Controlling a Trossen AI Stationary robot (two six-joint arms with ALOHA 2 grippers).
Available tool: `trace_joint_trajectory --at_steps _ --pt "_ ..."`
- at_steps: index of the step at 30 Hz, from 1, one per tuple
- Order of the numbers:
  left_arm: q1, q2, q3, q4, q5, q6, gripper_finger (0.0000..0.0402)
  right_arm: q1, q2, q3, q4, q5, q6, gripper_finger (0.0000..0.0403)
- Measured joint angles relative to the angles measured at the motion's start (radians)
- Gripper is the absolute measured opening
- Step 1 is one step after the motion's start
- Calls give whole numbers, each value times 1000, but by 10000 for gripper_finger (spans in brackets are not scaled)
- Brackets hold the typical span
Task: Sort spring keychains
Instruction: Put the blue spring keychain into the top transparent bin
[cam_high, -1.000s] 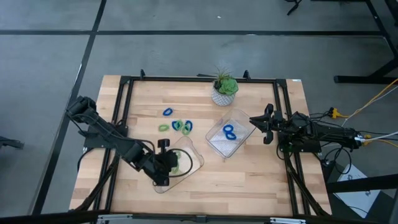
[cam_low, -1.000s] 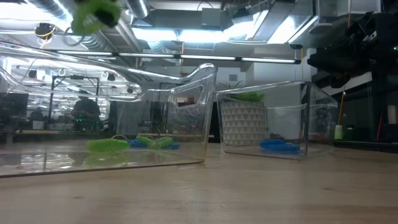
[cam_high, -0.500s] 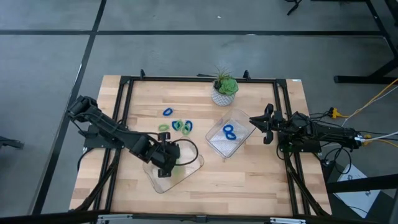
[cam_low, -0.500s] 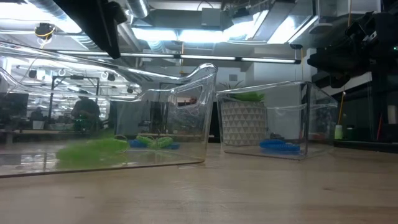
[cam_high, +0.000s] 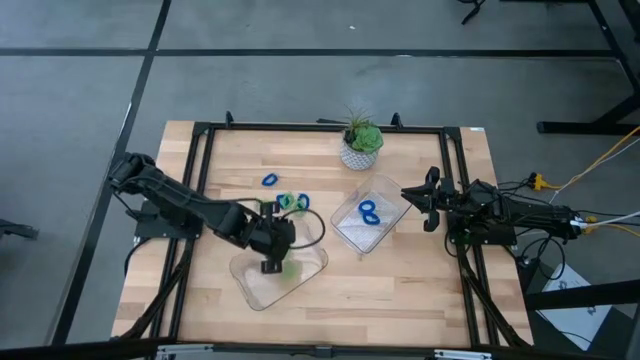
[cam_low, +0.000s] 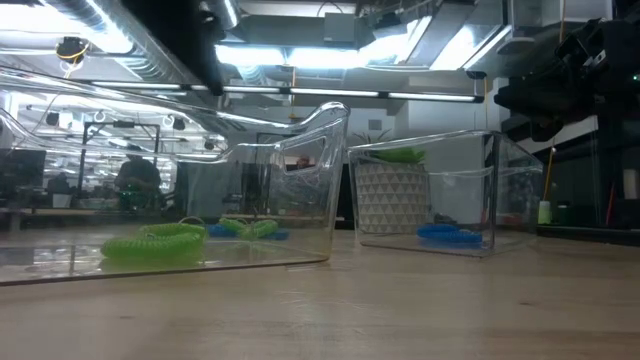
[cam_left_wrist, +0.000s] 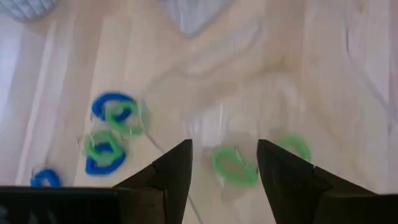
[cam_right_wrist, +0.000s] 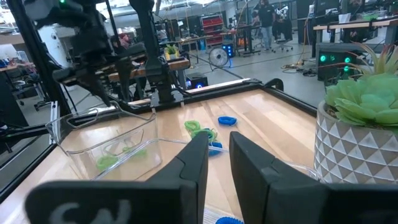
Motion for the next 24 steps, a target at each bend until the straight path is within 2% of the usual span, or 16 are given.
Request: trace_joint_trajectory --at_steps 11,19,24 --pt "189 -106 0 130 2 100 171 0 0 0 0 0 0 67" --pt "339 -160 0 196 2 100 173 0 0 0 0 0 0 67" --pt "414 -161 0 209 2 48 169 0 0 0 0 0 0 67"
